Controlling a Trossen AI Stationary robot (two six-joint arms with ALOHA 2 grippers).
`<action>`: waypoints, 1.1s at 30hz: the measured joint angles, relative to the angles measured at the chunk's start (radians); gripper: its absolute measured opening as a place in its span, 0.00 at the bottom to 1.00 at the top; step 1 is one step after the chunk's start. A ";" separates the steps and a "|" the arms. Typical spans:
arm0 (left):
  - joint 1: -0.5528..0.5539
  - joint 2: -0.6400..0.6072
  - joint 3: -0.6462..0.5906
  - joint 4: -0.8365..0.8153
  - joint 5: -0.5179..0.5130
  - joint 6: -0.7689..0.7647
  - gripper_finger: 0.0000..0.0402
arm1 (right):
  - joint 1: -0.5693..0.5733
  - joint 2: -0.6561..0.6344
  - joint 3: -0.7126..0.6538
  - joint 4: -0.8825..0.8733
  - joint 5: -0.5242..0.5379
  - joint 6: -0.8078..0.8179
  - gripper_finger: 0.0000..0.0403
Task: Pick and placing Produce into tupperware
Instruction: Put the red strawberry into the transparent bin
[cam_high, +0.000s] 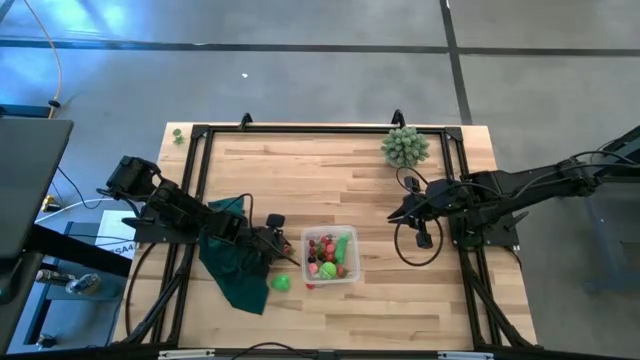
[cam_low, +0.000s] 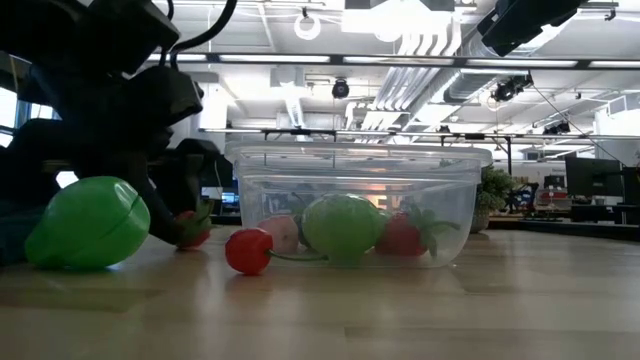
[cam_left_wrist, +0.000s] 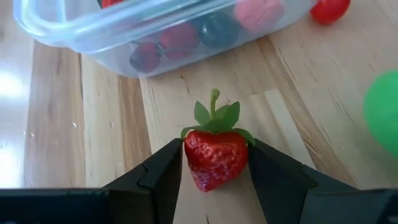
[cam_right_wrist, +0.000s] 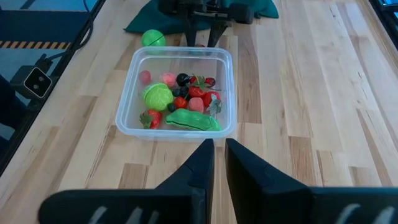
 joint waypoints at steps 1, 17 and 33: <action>0.000 0.000 0.000 0.004 -0.005 0.000 0.42 | 0.000 0.000 0.000 0.000 0.000 0.000 0.07; 0.000 0.000 0.000 0.022 -0.017 -0.022 0.42 | 0.000 0.000 0.000 0.000 0.000 0.000 0.07; 0.039 0.000 0.000 0.042 0.018 0.009 0.42 | 0.000 0.000 0.000 0.000 0.000 0.000 0.07</action>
